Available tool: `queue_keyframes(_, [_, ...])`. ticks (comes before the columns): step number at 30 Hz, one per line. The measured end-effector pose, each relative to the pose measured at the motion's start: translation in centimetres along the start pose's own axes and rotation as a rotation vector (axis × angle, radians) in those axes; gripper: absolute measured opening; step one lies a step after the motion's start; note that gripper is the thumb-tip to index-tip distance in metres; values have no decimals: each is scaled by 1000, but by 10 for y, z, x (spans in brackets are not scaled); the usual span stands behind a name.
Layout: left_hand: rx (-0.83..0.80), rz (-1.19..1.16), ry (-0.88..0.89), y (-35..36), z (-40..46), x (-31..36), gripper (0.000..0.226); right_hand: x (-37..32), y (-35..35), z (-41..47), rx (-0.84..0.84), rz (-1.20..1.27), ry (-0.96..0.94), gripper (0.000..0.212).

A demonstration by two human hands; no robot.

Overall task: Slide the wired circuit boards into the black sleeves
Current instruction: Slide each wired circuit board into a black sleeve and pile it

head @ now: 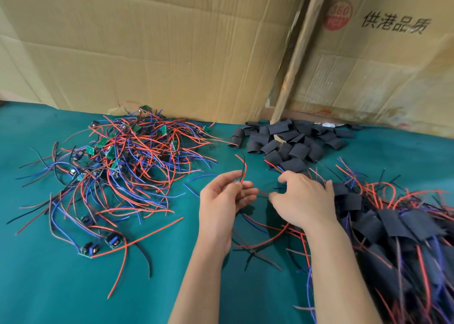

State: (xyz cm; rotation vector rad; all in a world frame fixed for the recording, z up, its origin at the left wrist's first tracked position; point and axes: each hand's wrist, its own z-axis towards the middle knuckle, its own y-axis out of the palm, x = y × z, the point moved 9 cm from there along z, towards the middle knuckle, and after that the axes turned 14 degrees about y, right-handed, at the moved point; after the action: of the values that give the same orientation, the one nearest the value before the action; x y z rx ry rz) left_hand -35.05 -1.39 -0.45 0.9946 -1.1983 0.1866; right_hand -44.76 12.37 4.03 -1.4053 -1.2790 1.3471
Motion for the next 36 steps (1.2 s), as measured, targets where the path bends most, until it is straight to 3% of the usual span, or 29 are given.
queue_keyframes(7, [-5,27,11,-1,1,-1,25,4,-25,2,88,389,-83,26])
queue_keyframes(13, [-30,70,47,0,1,0,27,-3,-39,-6,200,493,-216,19])
queue_keyframes(15, [-55,89,60,2,1,0,26,2,-49,-5,223,650,-204,19])
queue_keyframes(18, [-75,114,94,4,-1,1,19,-3,-47,-5,72,898,-224,25])
queue_keyframes(25, [-70,108,134,1,1,3,17,-25,-26,-14,-84,914,-242,28])
queue_keyframes(31, [-51,59,145,-1,1,5,18,-32,-15,-21,-399,1151,-291,17])
queue_keyframes(36, [-61,60,156,-1,1,8,25,-35,-10,-26,-514,1215,-328,20])
